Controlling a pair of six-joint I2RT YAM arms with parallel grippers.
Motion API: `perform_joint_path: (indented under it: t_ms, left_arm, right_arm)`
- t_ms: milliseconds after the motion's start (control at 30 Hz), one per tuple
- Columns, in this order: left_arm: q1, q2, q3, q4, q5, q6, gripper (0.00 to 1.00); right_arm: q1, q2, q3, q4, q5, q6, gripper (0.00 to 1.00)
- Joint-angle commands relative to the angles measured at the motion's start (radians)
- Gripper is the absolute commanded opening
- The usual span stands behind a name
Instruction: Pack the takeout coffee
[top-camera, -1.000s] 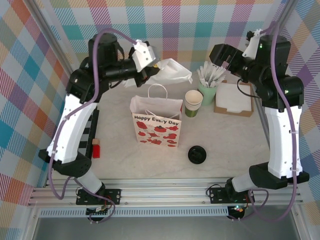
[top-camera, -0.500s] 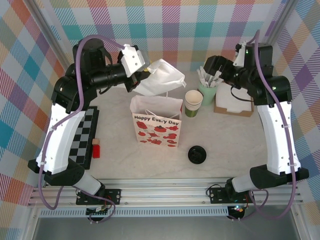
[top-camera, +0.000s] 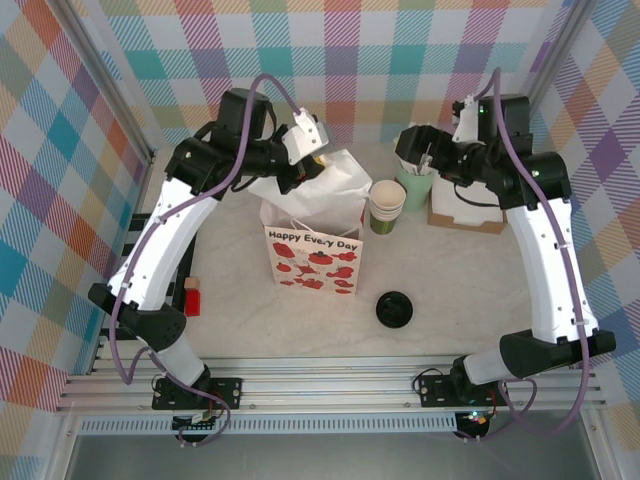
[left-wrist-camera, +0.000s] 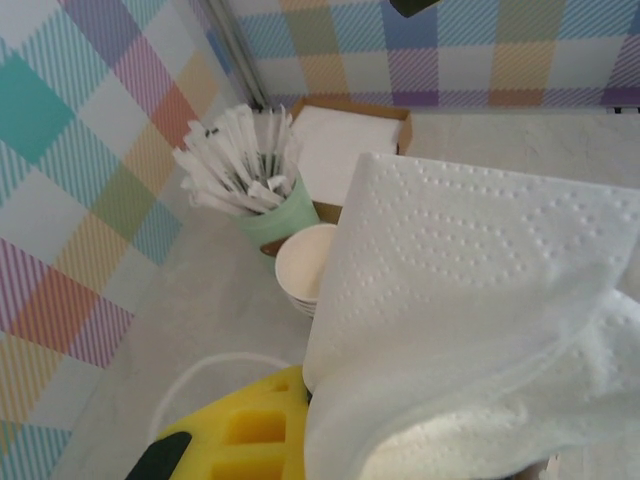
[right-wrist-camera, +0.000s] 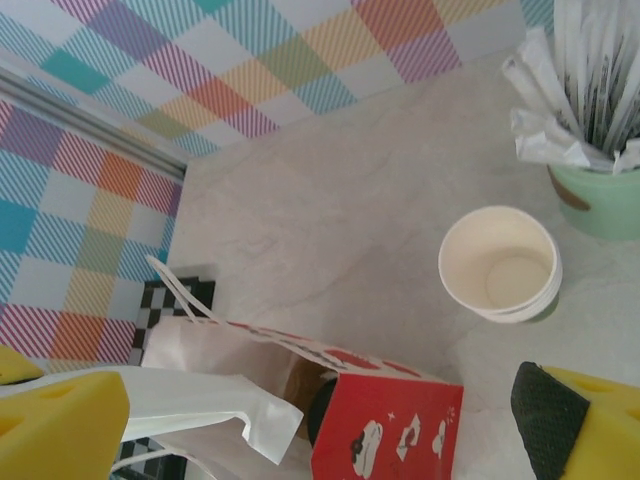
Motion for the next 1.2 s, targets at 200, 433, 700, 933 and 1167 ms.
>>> perform_joint_path:
  t_ms: [200, 433, 700, 933, 1167]
  left_arm:
    - [0.036, -0.138, -0.283, 0.112, 0.064, 0.021, 0.00]
    - [0.075, -0.141, -0.281, -0.003, 0.089, 0.070, 0.00]
    - [0.077, -0.081, -0.164, -0.206, 0.239, 0.249, 0.00]
    - [0.077, -0.077, -0.177, -0.253, 0.200, 0.398, 0.00]
    - [0.077, -0.002, -0.123, -0.361, 0.282, 0.485, 0.00]
  right_arm:
    - [0.002, -0.006, -0.047, -0.006, -0.053, -0.045, 1.00]
    - [0.011, 0.061, -0.020, -0.089, -0.131, -0.086, 1.00]
    - [0.061, 0.128, -0.031, -0.157, -0.213, -0.070, 1.00]
    - [0.126, 0.172, -0.054, -0.178, -0.157, 0.047, 0.93]
    - [0.162, 0.226, -0.070, -0.195, -0.149, 0.125, 0.75]
